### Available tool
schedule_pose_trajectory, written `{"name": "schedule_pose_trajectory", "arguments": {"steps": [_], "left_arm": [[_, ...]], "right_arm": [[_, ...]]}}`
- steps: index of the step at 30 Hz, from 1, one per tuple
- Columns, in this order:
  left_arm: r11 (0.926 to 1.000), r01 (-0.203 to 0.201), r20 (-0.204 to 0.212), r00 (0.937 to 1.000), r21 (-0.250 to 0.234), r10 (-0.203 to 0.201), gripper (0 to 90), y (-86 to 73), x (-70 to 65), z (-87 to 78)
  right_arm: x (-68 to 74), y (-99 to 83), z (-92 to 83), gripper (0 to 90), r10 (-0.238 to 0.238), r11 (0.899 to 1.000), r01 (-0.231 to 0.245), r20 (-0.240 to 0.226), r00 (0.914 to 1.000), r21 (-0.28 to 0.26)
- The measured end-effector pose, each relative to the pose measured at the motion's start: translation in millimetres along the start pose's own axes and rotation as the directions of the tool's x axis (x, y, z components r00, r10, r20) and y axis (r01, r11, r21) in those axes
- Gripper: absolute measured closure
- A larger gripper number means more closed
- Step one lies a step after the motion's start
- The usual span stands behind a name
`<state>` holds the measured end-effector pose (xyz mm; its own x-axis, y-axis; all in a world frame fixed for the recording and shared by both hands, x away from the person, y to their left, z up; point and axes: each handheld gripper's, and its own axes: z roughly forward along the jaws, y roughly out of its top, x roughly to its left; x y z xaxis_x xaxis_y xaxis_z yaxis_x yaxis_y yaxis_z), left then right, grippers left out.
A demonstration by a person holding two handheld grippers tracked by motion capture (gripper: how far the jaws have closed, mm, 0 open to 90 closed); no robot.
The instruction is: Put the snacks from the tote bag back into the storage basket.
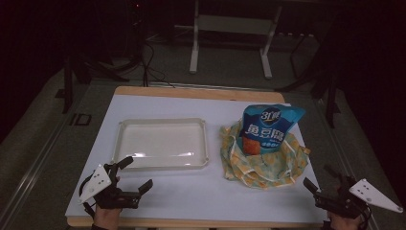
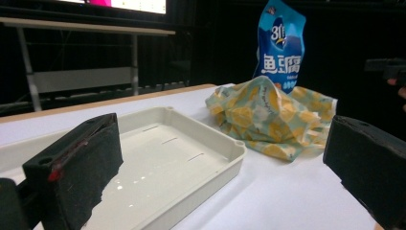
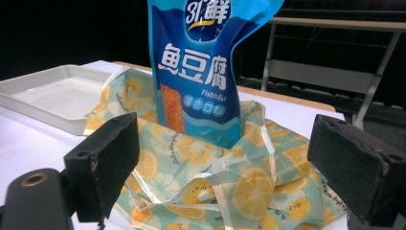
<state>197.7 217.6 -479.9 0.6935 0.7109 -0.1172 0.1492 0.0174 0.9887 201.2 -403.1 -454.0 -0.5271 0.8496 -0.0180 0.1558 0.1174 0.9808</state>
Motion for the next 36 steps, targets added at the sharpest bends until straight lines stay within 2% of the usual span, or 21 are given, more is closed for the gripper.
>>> {"name": "schedule_pose_trajectory", "arguments": {"steps": [2, 4, 7, 9, 10, 11, 12, 14, 16, 18, 20, 21, 22, 23, 24, 26, 30, 35, 36], "left_arm": [[1.0000, 0.003, 0.016, 0.9999, 0.001, -0.003, 0.3, 0.9, -0.3, 0.2], [0.9998, -0.020, -0.013, 0.9997, 0.001, 0.020, 0.3, 2.7, -2.5, -0.7], [0.9991, -0.021, 0.004, 0.9998, 0.037, 0.021, 0.3, 2.0, -2.1, -1.4], [0.9979, 0.006, 0.020, 0.9998, 0.065, -0.007, 0.3, -1.7, -0.3, -1.0], [0.9979, 0.006, 0.020, 0.9998, 0.065, -0.007, 0.3, -1.7, -0.3, -1.0], [0.9959, 0.033, 0.036, 0.9987, 0.085, -0.036, 0.3, -4.3, 0.9, 0.6], [0.9951, 0.034, 0.045, 0.9983, 0.092, -0.038, 0.3, -3.5, 0.1, 2.3], [0.9958, 0.040, 0.061, 0.9971, 0.082, -0.045, 0.3, -1.6, -0.6, 4.4], [0.9947, 0.045, 0.069, 0.9963, 0.092, -0.052, 0.3, 0.3, -1.4, 7.8], [0.9939, 0.041, 0.089, 0.9948, 0.102, -0.050, 0.3, 0.9, -1.7, 11.0], [0.9931, 0.040, 0.079, 0.9957, 0.110, -0.049, 0.3, 1.1, -2.2, 12.6], [0.9928, 0.040, 0.098, 0.9939, 0.113, -0.051, 0.3, 1.2, -1.9, 14.1], [0.9907, 0.034, 0.092, 0.9946, 0.132, -0.046, 0.3, 1.8, -2.2, 18.0], [0.9902, 0.035, 0.111, 0.9925, 0.135, -0.051, 0.3, 2.1, -1.7, 19.7], [0.9892, 0.037, 0.110, 0.9925, 0.142, -0.053, 0.3, 2.7, -1.7, 21.5], [0.9899, 0.023, 0.120, 0.9919, 0.140, -0.040, 0.3, 4.1, -1.8, 24.2], [0.9896, 0.003, 0.111, 0.9936, 0.144, -0.019, 0.4, 7.5, -3.8, 30.0], [0.9845, -0.009, 0.090, 0.9959, 0.175, -0.007, 0.4, 14.2, -7.9, 47.9], [0.9847, -0.010, 0.096, 0.9954, 0.174, -0.007, 0.4, 14.7, -8.4, 51.2]], "right_arm": [[0.4, -0.8, -0.2, 10.5, 0.000, 1.000, 0.000, -0.016, 0.9999, 0.008], [-0.1, -0.8, -0.8, 10.6, 0.000, 1.000, 0.000, -0.033, 0.9994, 0.013], [-2.2, 1.1, -3.9, 10.6, -0.003, 1.000, 0.003, -0.054, 0.9985, 0.011], [-2.5, 1.5, -4.2, 10.5, -0.004, 1.000, 0.006, -0.060, 0.9982, 0.020], [-2.5, 1.5, -4.2, 10.5, -0.004, 1.000, 0.006, -0.060, 0.9982, 0.020], [-2.7, 1.7, -4.1, 10.5, -0.004, 1.000, 0.006, -0.066, 0.9978, 0.031], [-3.3, 1.4, -3.9, 10.5, 0.005, 0.999, -0.002, -0.078, 0.9970, 0.045], [-2.3, 2.2, -3.1, 10.6, 0.010, 0.998, -0.007, -0.059, 0.9982, 0.057], [-1.0, 3.6, -2.8, 10.6, 0.007, 0.998, -0.004, -0.059, 0.9983, 0.065], [-0.1, 4.8, -3.3, 10.6, 0.003, 0.998, 0.001, -0.070, 0.9976, 0.060], [0.1, 5.5, -3.2, 10.6, 0.000, 0.998, 0.004, -0.074, 0.9972, 0.062], [0.0, 6.1, -2.8, 10.6, -0.003, 0.998, 0.008, -0.071, 0.9975, 0.064], [-0.9, 7.3, -2.0, 10.6, -0.001, 0.998, 0.006, -0.079, 0.9969, 0.067], [-1.1, 8.0, -1.4, 10.6, -0.003, 0.998, 0.008, -0.078, 0.9969, 0.068], [-1.5, 8.8, -0.7, 10.6, -0.008, 0.997, 0.014, -0.085, 0.9964, 0.071], [-1.3, 10.9, -0.1, 10.6, -0.016, 0.997, 0.023, -0.090, 0.9958, 0.072], [-2.2, 14.5, 2.4, 10.6, -0.020, 0.997, 0.029, -0.119, 0.9927, 0.072], [-0.8, 18.2, 7.7, 10.7, -0.039, 0.996, 0.047, -0.098, 0.9944, 0.079], [-0.5, 19.1, 9.0, 10.7, -0.043, 0.995, 0.051, -0.097, 0.9944, 0.082]]}}
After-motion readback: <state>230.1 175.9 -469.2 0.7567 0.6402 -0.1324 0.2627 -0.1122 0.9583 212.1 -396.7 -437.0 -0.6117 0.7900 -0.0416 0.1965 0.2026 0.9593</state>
